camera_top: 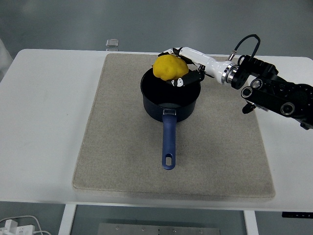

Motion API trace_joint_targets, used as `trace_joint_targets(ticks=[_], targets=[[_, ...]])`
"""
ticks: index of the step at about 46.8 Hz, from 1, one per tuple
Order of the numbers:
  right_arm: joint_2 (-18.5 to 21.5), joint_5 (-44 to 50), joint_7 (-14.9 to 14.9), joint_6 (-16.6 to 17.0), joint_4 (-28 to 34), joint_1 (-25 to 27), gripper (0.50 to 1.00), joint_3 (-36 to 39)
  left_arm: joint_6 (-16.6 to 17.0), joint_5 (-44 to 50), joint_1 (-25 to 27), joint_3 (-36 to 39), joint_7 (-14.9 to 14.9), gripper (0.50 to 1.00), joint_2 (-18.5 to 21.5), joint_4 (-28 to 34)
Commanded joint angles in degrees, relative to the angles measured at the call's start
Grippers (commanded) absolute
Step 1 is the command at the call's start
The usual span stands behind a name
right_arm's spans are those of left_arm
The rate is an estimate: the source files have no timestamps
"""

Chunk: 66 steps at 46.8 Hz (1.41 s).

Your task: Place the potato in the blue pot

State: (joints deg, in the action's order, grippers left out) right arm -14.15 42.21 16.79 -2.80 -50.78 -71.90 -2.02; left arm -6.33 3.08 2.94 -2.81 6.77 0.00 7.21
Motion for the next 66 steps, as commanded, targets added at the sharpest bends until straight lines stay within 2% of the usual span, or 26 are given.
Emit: trace_joint_targets(ticks=[1,13,22,29,46,58,62,66], targets=[[-0.2,0.0,0.0,0.1,0.0,0.0,0.926,0.1,0.0,0.0,0.0,0.0,0.0,0.999,0.0,0.0],[-1.4,0.0,0.0,0.0,-0.2,0.4,0.926,0.7,0.0,0.0,0.0,0.0,0.0,0.999,0.0,0.0],[-4.8,-2.0,0.0,-0.5,-0.4,1.9,0.926,3.4,0.0,0.0,0.0,0.0,0.0,0.999,0.0,0.0],[-8.9,-9.5,0.0,-0.1,-0.7,6.7,0.926,11.8,0.0,0.0,0.0,0.0,0.0,0.999,0.0,0.0],[-15.8,-28.5,0.0,-1.2,0.2,17.0,0.926,25.5,0.0,0.0,0.0,0.0,0.0,0.999,0.0,0.0],[-13.8,-39.3,0.3,-1.9,2.7,20.7,0.926,27.2,0.0,0.0,0.0,0.0,0.0,0.999,0.0,0.0],[-12.0,-45.5,0.3,-1.8,2.8,21.3,0.928,29.5,0.0,0.0,0.0,0.0,0.0,0.999,0.0,0.0],[-10.1,-47.0,0.3,-1.9,2.8,22.7,0.928,31.9,0.0,0.0,0.0,0.0,0.0,0.999,0.0,0.0]])
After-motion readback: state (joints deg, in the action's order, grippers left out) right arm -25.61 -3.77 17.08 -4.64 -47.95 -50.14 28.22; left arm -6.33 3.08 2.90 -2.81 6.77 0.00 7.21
